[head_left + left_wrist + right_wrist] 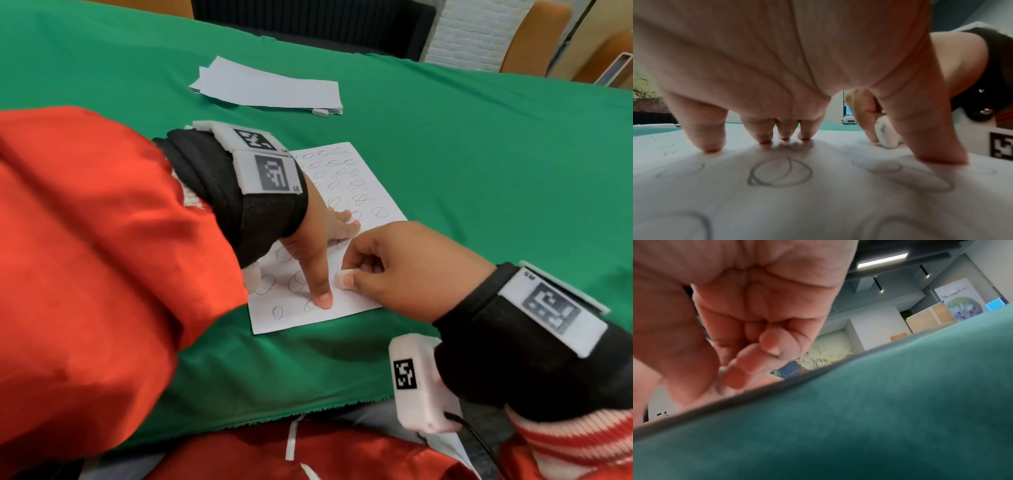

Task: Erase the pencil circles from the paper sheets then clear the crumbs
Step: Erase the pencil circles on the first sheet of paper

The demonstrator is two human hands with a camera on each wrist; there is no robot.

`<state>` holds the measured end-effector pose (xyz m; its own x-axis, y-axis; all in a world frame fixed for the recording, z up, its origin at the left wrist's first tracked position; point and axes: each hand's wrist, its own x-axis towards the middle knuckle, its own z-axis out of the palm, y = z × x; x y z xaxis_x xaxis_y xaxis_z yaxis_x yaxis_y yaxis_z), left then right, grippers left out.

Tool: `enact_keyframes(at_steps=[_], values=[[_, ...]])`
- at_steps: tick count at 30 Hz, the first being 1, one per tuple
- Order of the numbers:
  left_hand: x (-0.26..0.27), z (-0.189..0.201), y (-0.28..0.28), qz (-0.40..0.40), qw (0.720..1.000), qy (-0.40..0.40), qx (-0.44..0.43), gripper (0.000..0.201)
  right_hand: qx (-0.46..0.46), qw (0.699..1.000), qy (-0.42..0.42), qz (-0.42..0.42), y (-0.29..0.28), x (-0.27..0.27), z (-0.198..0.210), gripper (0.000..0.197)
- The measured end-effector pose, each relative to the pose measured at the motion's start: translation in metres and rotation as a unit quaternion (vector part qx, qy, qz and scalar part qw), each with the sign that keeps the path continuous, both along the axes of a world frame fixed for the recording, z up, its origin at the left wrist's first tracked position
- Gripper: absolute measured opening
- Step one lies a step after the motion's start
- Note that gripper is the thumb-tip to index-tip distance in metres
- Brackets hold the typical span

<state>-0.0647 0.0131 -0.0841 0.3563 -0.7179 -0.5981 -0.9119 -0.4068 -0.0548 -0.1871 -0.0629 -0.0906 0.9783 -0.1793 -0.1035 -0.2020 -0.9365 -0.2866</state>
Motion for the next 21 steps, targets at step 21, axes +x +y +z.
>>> enact_keyframes(at_steps=[21], values=[[0.0006, 0.0002, 0.0002, 0.004, 1.000, -0.011, 0.015, 0.121, 0.040, 0.999, 0.034, 0.013, -0.0042, -0.0058, 0.0003, 0.011]])
